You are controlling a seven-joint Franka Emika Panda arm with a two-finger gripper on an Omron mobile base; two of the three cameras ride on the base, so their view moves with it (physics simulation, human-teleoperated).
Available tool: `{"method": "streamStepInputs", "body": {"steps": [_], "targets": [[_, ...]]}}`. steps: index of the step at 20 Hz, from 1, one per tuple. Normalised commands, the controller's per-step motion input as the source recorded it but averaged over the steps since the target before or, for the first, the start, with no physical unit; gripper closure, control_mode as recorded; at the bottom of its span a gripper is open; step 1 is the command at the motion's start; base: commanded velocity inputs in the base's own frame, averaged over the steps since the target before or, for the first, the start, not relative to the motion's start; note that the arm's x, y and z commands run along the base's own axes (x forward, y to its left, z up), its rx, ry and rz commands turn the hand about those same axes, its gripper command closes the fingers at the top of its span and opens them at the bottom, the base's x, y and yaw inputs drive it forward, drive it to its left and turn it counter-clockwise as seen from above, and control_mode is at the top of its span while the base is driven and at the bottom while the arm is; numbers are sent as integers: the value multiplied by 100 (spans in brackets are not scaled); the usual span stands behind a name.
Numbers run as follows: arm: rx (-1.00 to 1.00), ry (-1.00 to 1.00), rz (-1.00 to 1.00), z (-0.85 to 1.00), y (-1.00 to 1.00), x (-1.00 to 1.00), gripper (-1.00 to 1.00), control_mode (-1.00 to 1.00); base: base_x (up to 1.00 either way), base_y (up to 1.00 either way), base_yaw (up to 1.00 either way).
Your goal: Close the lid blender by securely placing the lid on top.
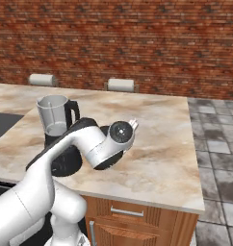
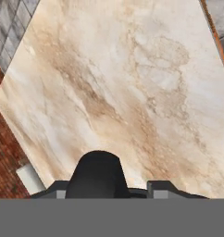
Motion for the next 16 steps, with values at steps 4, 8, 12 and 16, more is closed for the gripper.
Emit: {"method": "streamStepInputs", "body": {"steps": [4, 8, 12, 16], "targets": [[0, -1, 0, 74, 17, -12, 100, -100, 0, 0, 0], [0, 5, 0, 69, 8, -8, 100, -100, 0, 0, 0], [0, 0, 0, 62, 13, -4, 100, -100, 0, 0, 0], [0, 0, 0, 47, 18, -5, 100, -100, 0, 0, 0]]}}
